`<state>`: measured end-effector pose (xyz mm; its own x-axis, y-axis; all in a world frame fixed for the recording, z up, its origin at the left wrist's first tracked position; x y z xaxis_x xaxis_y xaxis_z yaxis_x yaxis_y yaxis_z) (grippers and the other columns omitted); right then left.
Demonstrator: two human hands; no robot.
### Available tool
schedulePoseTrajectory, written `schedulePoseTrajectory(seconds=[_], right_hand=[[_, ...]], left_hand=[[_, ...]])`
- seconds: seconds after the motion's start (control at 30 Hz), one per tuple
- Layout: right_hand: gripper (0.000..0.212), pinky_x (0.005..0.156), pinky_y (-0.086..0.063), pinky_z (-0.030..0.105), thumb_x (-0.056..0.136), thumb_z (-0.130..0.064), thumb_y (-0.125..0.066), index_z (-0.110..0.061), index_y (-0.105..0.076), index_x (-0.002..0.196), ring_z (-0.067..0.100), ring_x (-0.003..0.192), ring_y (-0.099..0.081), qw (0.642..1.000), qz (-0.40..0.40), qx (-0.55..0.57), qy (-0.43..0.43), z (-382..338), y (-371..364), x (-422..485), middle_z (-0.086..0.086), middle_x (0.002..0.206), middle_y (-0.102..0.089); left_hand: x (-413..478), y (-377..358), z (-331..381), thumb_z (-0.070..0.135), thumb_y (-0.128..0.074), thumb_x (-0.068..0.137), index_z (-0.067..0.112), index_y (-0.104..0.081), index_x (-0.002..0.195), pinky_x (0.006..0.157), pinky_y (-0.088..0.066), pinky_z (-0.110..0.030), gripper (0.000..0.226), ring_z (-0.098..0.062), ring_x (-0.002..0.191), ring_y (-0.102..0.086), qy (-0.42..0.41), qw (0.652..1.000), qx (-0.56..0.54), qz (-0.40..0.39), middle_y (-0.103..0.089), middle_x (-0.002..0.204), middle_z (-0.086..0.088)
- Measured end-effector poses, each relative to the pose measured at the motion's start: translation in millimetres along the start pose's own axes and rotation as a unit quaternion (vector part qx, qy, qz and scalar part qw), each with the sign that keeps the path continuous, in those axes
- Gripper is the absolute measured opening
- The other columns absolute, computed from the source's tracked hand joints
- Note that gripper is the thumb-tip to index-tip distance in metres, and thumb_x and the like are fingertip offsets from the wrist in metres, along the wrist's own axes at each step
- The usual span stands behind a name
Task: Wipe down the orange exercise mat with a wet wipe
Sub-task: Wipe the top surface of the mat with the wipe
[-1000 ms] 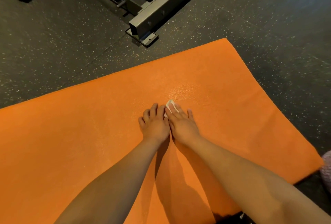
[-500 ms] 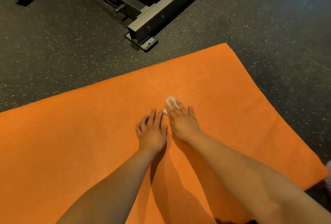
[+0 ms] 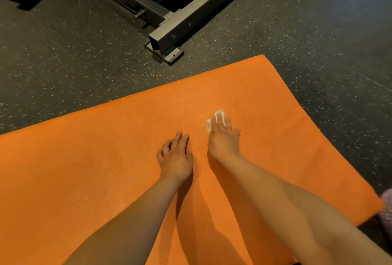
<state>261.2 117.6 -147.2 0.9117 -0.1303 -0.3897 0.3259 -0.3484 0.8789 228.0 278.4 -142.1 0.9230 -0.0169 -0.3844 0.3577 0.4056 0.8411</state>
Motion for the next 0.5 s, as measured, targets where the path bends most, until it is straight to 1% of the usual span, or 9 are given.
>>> schedulePoseTrajectory(seconds=[0.07, 0.13, 0.2, 0.23, 0.3, 0.37, 0.4, 0.43, 0.5], right_hand=[[0.063, 0.123, 0.008, 0.054, 0.107, -0.019, -0.030, -0.026, -0.001, 0.162, 0.017, 0.153, 0.022, 0.999, -0.010, 0.009, 0.037, -16, -4, -1, -0.005, 0.168, 0.019], [0.061, 0.124, 0.007, 0.054, 0.108, -0.023, -0.031, -0.026, -0.006, 0.162, 0.015, 0.154, 0.017, 0.990, -0.042, 0.008, 0.134, -32, -10, -2, -0.006, 0.169, 0.013], [0.060, 0.123, 0.008, 0.054, 0.108, -0.026, -0.031, -0.028, -0.007, 0.163, 0.013, 0.154, 0.016, 0.980, -0.054, -0.017, 0.191, -32, -11, 5, -0.008, 0.169, 0.010], [0.061, 0.123, 0.009, 0.054, 0.108, -0.024, -0.031, -0.029, -0.005, 0.163, 0.014, 0.154, 0.017, 0.981, -0.042, -0.028, 0.186, -27, -9, 11, -0.009, 0.169, 0.011], [0.065, 0.123, 0.008, 0.056, 0.106, -0.019, -0.032, -0.028, -0.001, 0.163, 0.016, 0.154, 0.020, 0.994, -0.005, -0.035, 0.107, -12, -3, 23, -0.007, 0.169, 0.015], [0.066, 0.122, 0.007, 0.058, 0.106, -0.018, -0.031, -0.025, 0.003, 0.162, 0.019, 0.154, 0.021, 1.000, 0.027, -0.014, -0.001, -5, 1, 30, -0.005, 0.168, 0.018], [0.067, 0.122, 0.007, 0.059, 0.105, -0.017, -0.031, -0.024, 0.004, 0.162, 0.019, 0.154, 0.021, 0.999, 0.033, -0.007, -0.019, -9, 0, 31, -0.005, 0.168, 0.020], [0.069, 0.122, 0.006, 0.058, 0.104, -0.017, -0.033, -0.024, 0.005, 0.162, 0.018, 0.153, 0.021, 0.999, 0.032, 0.001, -0.006, -18, -2, 30, -0.004, 0.167, 0.020], [0.068, 0.123, 0.004, 0.058, 0.105, -0.022, -0.035, -0.025, 0.000, 0.162, 0.016, 0.154, 0.018, 0.996, 0.004, 0.016, 0.087, -41, -10, 25, -0.005, 0.168, 0.018]], left_hand=[[5, 3, 2, 0.033, -0.039, 0.104, 0.038, -0.032, 0.152, 0.115, -0.015, -0.043, 0.049, -0.022, 0.143, -0.018, 0.001, 1.000, 0.001, 0.025, -0.018, 0.164, 0.015], [13, 7, 3, 0.029, -0.041, 0.102, 0.036, -0.035, 0.151, 0.113, -0.018, -0.042, 0.049, -0.023, 0.139, -0.025, -0.002, 0.999, 0.003, 0.049, -0.025, 0.161, 0.011], [23, 8, 2, 0.032, -0.040, 0.102, 0.037, -0.031, 0.153, 0.114, -0.016, -0.044, 0.052, -0.024, 0.141, -0.022, 0.004, 0.999, 0.008, 0.051, -0.018, 0.165, 0.010], [26, 8, 1, 0.035, -0.039, 0.102, 0.037, -0.027, 0.154, 0.115, -0.014, -0.045, 0.053, -0.024, 0.144, -0.018, 0.010, 0.999, 0.013, 0.043, -0.011, 0.167, 0.010], [28, 5, -1, 0.041, -0.035, 0.103, 0.038, -0.021, 0.156, 0.116, -0.013, -0.046, 0.056, -0.025, 0.145, -0.015, 0.014, 0.999, 0.029, 0.036, -0.004, 0.168, 0.011], [27, 3, -3, 0.043, -0.034, 0.102, 0.039, -0.021, 0.157, 0.116, -0.013, -0.046, 0.056, -0.024, 0.144, -0.016, 0.010, 0.999, 0.032, 0.042, -0.006, 0.168, 0.011], [28, 3, -4, 0.043, -0.035, 0.102, 0.039, -0.024, 0.156, 0.115, -0.014, -0.046, 0.056, -0.023, 0.142, -0.017, 0.008, 0.998, 0.028, 0.048, -0.009, 0.167, 0.011], [29, 4, -5, 0.042, -0.037, 0.102, 0.039, -0.027, 0.155, 0.114, -0.015, -0.045, 0.054, -0.023, 0.141, -0.019, 0.007, 0.998, 0.025, 0.055, -0.013, 0.166, 0.011], [35, 8, -5, 0.039, -0.040, 0.102, 0.037, -0.036, 0.151, 0.110, -0.019, -0.044, 0.049, -0.023, 0.137, -0.026, 0.007, 0.997, 0.016, 0.075, -0.024, 0.163, 0.010]])
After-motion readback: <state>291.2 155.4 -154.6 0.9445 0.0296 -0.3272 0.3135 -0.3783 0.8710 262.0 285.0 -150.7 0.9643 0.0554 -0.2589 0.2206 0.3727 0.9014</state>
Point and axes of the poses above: each hand's wrist, its own x-axis towards the middle knuckle, its own y-axis out of the back of the hand, z = x × y, the point moved 1 cm from there along x, towards the middle knuckle
